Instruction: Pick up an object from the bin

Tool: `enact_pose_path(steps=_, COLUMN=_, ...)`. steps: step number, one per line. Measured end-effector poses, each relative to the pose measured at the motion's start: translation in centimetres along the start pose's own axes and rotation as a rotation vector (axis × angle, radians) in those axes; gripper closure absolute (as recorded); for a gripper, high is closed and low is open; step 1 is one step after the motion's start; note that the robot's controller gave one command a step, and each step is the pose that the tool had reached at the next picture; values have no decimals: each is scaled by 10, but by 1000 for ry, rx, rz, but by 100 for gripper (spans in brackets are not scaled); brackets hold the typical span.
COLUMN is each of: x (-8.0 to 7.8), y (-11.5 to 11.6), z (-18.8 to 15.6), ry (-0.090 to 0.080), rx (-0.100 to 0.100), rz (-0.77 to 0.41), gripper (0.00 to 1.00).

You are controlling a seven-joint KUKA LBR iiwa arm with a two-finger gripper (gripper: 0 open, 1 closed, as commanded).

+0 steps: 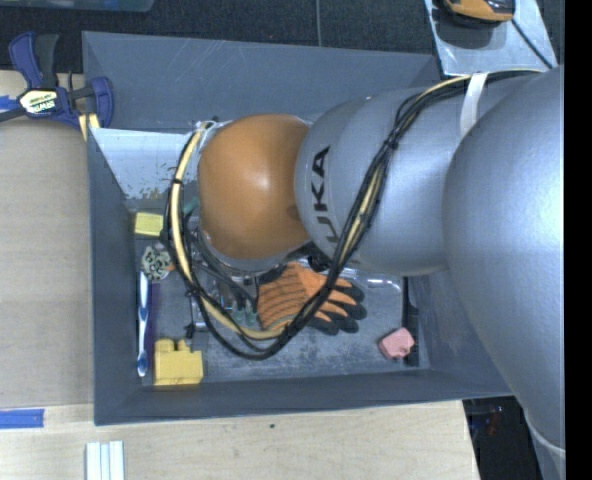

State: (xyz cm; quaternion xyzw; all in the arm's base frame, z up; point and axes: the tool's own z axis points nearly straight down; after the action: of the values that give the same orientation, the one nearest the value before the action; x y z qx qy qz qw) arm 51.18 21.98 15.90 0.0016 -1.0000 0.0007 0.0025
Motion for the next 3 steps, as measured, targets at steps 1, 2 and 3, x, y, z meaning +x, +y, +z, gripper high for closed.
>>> enact_pose_path(steps=1, x=-2, y=-1, z=-5, ry=-7, rx=-3, rz=3, gripper=0)
enact_pose_path(steps=2, x=0, y=-9, z=-3, ry=-7, rx=-4, rz=-32, gripper=0)
enact_pose_path(steps=3, x=1, y=-25, z=52, ry=-14, rx=-4, rz=-74, gripper=0)
